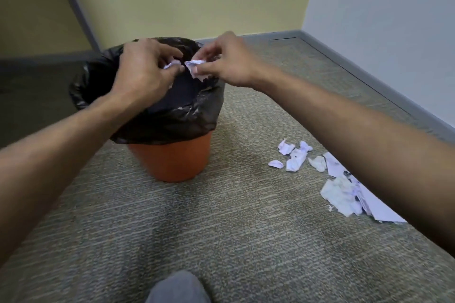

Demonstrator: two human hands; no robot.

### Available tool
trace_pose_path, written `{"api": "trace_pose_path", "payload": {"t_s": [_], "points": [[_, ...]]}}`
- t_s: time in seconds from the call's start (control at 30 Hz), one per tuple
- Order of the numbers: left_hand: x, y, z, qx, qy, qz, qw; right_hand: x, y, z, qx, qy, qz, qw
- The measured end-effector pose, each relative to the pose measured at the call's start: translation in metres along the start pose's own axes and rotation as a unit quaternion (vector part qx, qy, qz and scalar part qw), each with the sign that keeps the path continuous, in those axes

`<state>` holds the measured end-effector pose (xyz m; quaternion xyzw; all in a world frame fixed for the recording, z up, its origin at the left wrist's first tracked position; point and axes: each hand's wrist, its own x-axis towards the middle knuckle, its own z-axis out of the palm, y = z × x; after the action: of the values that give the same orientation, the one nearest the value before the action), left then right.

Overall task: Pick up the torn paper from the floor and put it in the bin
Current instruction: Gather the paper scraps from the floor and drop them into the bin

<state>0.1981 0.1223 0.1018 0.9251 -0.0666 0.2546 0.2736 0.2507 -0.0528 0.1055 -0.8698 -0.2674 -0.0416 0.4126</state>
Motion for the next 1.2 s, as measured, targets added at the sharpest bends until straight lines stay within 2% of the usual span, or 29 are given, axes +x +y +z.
{"api": "trace_pose_path", "payload": {"t_s": [0.1,0.2,0.33,0.5,0.57,0.77,0.9,1.03,1.2], "points": [[-0.002,-0.015,0.002,0.067,-0.028,-0.029,0.997,0.012,-0.002,0.009,-0.054,-0.038,0.002,0.998],[-0.011,-0.011,0.009,0.123,0.023,-0.027,0.992,0.0,0.0,0.005,-0.059,-0.001,-0.015,0.998],[-0.038,0.017,0.025,0.101,0.068,0.078,0.989,-0.04,0.017,-0.017,-0.047,0.037,-0.004,0.998],[-0.085,0.051,0.075,0.057,0.048,0.203,0.976,-0.113,0.069,-0.048,-0.108,0.028,0.073,0.991],[-0.1,0.061,0.102,0.049,0.026,0.227,0.972,-0.139,0.101,-0.055,-0.147,0.006,0.112,0.983],[-0.127,0.072,0.191,0.012,-0.126,0.147,0.981,-0.201,0.179,-0.073,-0.254,-0.054,0.227,0.939],[-0.133,0.072,0.243,0.036,-0.211,0.081,0.973,-0.229,0.213,-0.081,-0.286,-0.094,0.277,0.912],[-0.136,0.075,0.289,0.068,-0.269,0.034,0.96,-0.251,0.249,-0.082,-0.29,-0.144,0.329,0.887],[-0.133,0.081,0.325,0.128,-0.286,-0.002,0.95,-0.253,0.277,-0.073,-0.314,-0.111,0.31,0.89]]}}
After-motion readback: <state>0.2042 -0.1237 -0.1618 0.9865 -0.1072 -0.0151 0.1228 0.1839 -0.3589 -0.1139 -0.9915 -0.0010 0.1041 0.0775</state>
